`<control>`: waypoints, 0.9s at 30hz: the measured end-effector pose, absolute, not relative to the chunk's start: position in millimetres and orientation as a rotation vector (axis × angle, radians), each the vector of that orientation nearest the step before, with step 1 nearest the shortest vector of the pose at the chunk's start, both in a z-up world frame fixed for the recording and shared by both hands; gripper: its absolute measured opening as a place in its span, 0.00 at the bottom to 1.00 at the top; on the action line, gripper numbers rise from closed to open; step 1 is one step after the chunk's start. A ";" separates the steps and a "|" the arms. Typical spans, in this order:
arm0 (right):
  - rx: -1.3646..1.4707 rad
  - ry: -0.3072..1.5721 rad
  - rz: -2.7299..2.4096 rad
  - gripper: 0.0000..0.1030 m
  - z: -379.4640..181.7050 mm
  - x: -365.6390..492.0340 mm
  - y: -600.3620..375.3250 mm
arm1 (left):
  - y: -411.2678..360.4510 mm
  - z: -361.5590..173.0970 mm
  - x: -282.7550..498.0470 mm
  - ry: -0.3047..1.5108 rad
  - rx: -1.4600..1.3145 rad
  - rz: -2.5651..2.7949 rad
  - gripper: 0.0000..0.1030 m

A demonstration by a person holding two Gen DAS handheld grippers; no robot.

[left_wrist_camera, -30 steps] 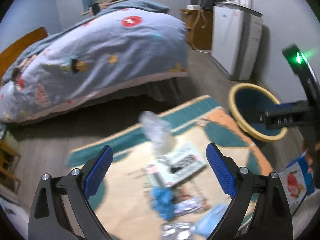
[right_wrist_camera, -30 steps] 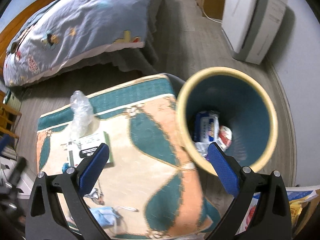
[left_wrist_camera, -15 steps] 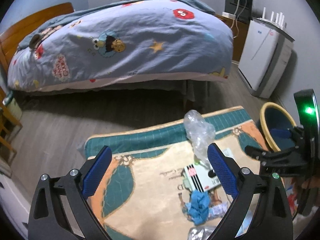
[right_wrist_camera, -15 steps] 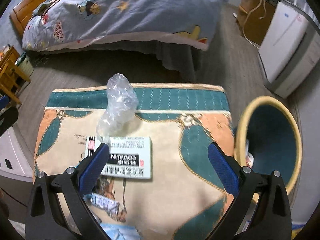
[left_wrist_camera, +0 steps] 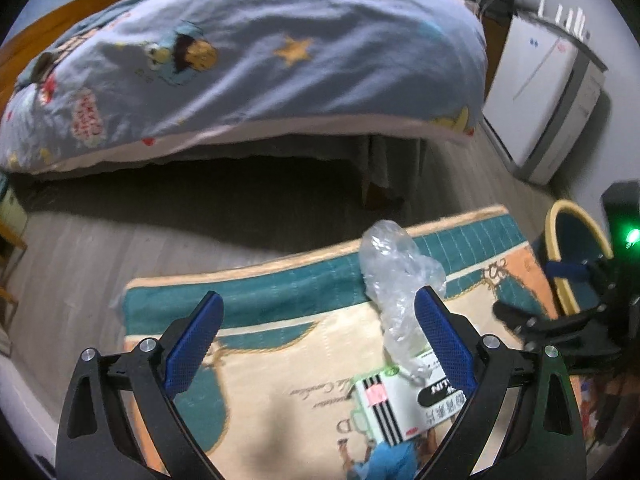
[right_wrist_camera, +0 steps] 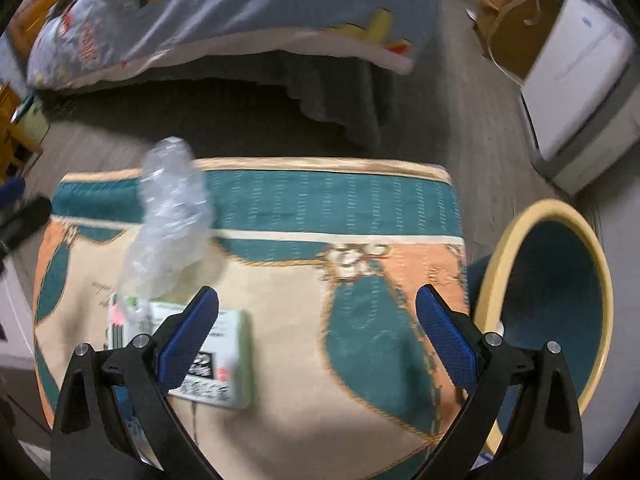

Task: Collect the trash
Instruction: 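Grasp the clear plastic bag with the left tool while the right tool grasps the blue glove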

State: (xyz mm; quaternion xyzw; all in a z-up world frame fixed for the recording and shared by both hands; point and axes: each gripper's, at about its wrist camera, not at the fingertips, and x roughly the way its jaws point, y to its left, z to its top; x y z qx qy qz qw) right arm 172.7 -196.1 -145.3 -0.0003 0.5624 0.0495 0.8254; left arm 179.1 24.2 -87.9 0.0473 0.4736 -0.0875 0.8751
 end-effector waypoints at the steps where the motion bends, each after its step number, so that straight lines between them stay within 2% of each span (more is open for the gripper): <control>1: 0.011 1.199 0.096 0.94 -147.1 174.5 -202.1 | 17.6 -94.4 183.0 0.999 0.113 -0.192 0.93; 13: 0.061 1.228 0.013 0.94 -160.2 192.5 -247.1 | -40.4 -147.5 210.0 1.098 0.196 -0.293 0.93; 15: 0.056 1.227 0.006 0.94 -160.0 194.4 -247.9 | -42.1 -153.6 211.8 1.115 0.199 -0.295 0.90; 17: 0.060 1.230 0.004 0.94 -160.1 195.0 -246.6 | -42.6 -158.1 212.6 1.138 0.193 -0.321 0.76; 19: 0.066 1.235 0.003 0.94 -160.3 194.8 -246.3 | -42.7 -161.4 211.9 1.173 0.188 -0.341 0.48; 21: 0.069 1.236 0.005 0.94 -158.8 193.0 -245.2 | -42.5 -159.4 209.3 1.178 0.185 -0.356 0.36; 27: 0.052 1.214 0.019 0.94 -145.4 177.3 -240.3 | -36.2 -128.6 194.8 1.091 0.155 -0.342 0.33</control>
